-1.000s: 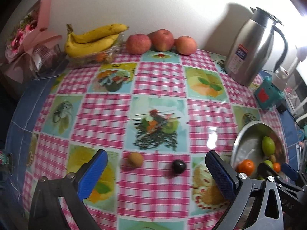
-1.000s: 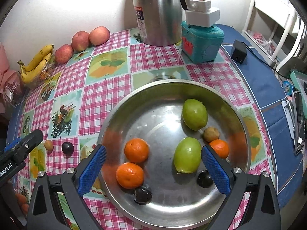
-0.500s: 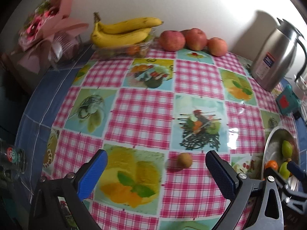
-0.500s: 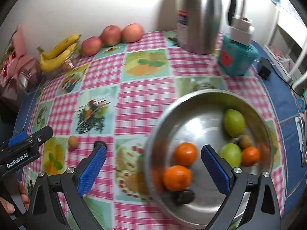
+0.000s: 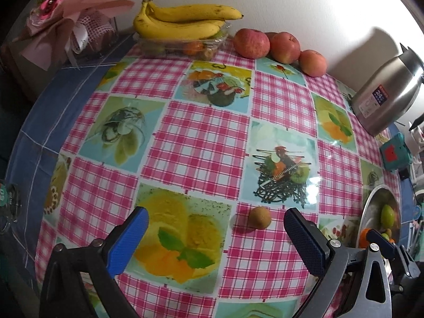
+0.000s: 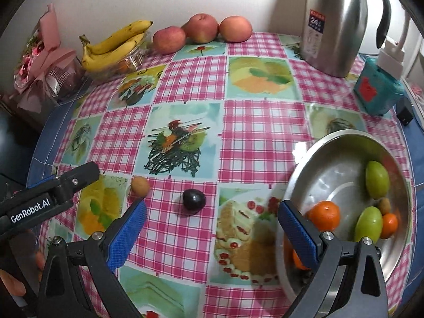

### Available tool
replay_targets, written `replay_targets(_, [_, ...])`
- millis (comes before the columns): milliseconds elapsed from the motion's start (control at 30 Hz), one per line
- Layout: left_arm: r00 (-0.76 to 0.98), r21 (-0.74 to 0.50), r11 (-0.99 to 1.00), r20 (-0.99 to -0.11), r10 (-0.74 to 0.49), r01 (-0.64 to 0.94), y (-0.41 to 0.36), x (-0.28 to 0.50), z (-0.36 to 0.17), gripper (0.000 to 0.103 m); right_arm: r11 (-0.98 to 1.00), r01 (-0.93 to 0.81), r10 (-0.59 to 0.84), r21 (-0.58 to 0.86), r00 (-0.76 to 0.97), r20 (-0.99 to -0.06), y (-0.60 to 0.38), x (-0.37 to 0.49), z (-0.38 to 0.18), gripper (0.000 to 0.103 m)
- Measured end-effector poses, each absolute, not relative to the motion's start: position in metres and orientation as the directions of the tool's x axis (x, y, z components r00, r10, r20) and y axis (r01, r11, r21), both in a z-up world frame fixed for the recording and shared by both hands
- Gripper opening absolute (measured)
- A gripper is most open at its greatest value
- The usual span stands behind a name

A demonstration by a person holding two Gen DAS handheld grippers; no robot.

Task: Organize fruits
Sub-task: 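Close the left tool on the brown kiwi while the right tool closes on the dark plum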

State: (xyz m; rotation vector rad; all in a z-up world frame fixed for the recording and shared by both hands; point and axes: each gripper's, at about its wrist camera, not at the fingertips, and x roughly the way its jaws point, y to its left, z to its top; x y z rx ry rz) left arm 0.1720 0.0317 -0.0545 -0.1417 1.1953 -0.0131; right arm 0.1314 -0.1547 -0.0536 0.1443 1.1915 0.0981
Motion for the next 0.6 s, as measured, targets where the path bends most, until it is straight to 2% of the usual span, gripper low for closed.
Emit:
replay_targets(400, [0.281, -0.194, 0.980, -0.944, -0.174, -0.045, 0.020, 0.182, -0.095, 0.102, 0.991, -0.061, 0.135, 0.121, 0.333, -0.933, -0.135, 0.145, -0.075, 0.099])
replay_targets(600, [0.265, -0.195, 0.981, -0.946, -0.186, -0.008, 0.009, 0.184, -0.101, 0.092, 0.992, -0.080, 0.119, 0.099, 0.305, -0.945, -0.129, 0.148, -0.091, 0.096])
